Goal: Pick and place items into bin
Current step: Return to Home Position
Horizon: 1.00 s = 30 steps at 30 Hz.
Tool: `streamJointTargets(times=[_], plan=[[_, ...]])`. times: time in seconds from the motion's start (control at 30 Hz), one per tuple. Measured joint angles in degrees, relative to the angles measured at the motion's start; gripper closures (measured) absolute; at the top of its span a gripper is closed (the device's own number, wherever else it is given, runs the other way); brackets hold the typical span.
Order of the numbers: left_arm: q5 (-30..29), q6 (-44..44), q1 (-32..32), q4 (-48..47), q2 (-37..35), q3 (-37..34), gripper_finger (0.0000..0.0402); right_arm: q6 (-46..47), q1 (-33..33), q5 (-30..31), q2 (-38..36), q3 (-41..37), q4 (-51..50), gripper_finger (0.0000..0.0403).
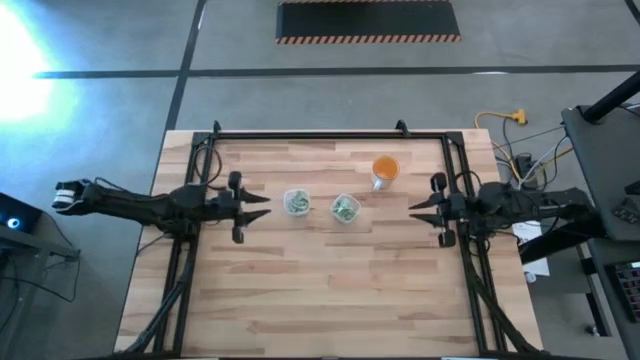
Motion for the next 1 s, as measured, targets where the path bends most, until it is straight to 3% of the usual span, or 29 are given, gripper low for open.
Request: streamJointTargets(times=[0.33, 0.67, 1.0], plan=[[0.6, 0.7, -0.2, 2.6, -6.8, -6.8, 0.0283, 3.5, -0.3, 0.0, -11.1, -7.5, -0.1, 0.0335], [2.5, 1.8, -0.2, 2.1, -15.1, -13.3, 0.0283, 3.7, -0.3, -0.1, -12.3, -10.3, 0.0, 0.0335], [6.7, 2.9, -0.2, -6.1, -24.0, -13.3, 0.0283, 2.6, -0.3, 1.7, -13.5, -11.0, -2.0, 0.0335]])
